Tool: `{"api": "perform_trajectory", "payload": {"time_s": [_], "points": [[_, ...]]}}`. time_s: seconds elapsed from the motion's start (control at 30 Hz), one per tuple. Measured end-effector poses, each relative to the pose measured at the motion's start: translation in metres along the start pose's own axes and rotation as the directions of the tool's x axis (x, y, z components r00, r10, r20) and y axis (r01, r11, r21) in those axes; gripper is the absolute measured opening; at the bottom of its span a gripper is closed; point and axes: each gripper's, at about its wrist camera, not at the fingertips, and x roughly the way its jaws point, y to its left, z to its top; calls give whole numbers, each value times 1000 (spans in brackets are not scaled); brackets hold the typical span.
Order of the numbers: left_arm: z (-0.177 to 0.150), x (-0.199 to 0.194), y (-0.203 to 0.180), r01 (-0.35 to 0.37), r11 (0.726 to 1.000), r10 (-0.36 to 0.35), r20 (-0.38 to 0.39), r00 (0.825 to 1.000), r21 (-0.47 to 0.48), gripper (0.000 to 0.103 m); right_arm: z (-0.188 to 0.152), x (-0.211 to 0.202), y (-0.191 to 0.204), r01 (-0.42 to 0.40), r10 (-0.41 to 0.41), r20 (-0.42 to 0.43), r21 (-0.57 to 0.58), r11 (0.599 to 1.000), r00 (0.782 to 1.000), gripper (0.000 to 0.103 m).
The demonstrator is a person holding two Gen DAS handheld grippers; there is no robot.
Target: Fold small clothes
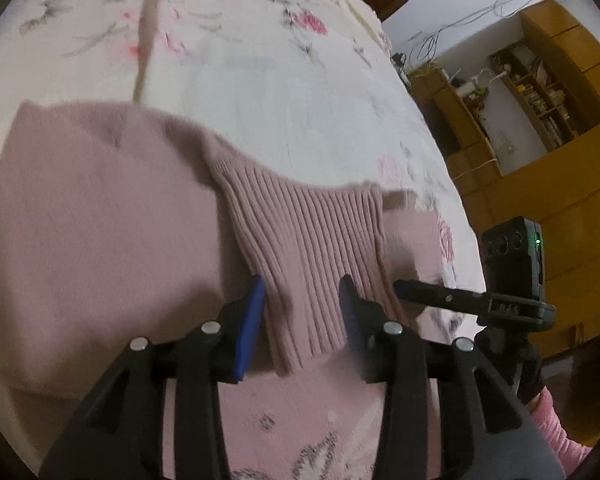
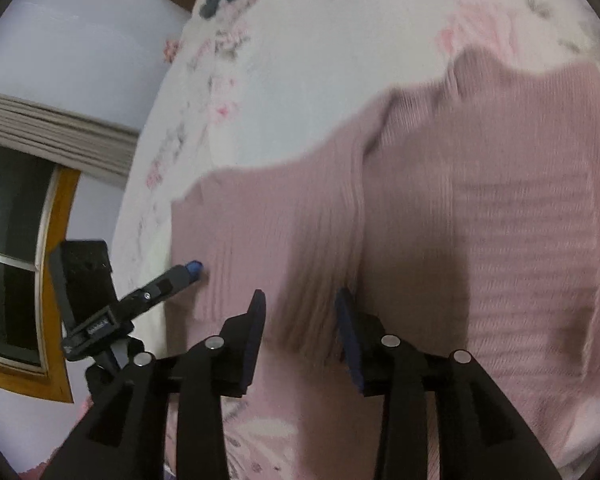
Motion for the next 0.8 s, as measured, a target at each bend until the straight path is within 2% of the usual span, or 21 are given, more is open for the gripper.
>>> {"api": "perform_trajectory", "payload": {"time_s": [0.07, 0.1, 0.13, 0.2, 0.27, 0.4, 0.5, 0.57, 0.67, 0.7, 0.73, 0.77, 0.8], "points": [[-6, 8, -1, -85, 996, 86, -25, 996, 31, 37, -2, 2, -1, -7, 7, -6, 9, 1000, 1000, 20], [-8, 13, 0, -108, 993, 109, -40, 993, 38, 37, -2, 2, -2, -21, 21, -12, 18, 1000, 1000, 3], [-10, 16, 2, -125, 991, 128, -54, 990, 40, 36, -4, -1, -3, -27, 27, -11, 27, 999, 1000, 0], [-10, 21, 7, -133, 990, 136, -67, 988, 45, 34, -7, -4, -5, 13, -13, -7, 8, 1000, 1000, 0], [-10, 21, 12, -118, 992, 120, -68, 990, 35, 33, -12, -3, -11, 96, -96, -15, -19, 995, 995, 0], [-12, 23, 11, -129, 990, 132, -63, 989, 54, 33, -17, -7, -23, 15, -16, 14, 37, 999, 1000, 2], [-14, 23, 8, -131, 990, 134, -60, 989, 56, 35, -17, -13, -24, -60, 57, 44, 77, 995, 997, 26], [-13, 24, 9, -125, 991, 128, -59, 990, 49, 36, -17, -10, -21, -80, 77, 42, 92, 993, 996, 34], [-15, 24, 9, -122, 991, 124, -54, 991, 48, 37, -15, 2, -17, -108, 107, 12, 104, 989, 994, 35], [-15, 23, 10, -121, 992, 123, -53, 991, 45, 37, -15, 6, -15, -105, 105, 4, 99, 990, 994, 31], [-15, 23, 10, -118, 992, 120, -52, 991, 41, 37, -13, 13, -10, -98, 98, 0, 93, 991, 995, 20], [-15, 23, 11, -116, 992, 118, -52, 992, 40, 37, -14, 13, -11, -100, 100, -1, 93, 991, 995, 13], [-15, 23, 12, -114, 993, 116, -53, 992, 43, 37, -14, 14, -11, -104, 105, -1, 96, 990, 995, 12]]}}
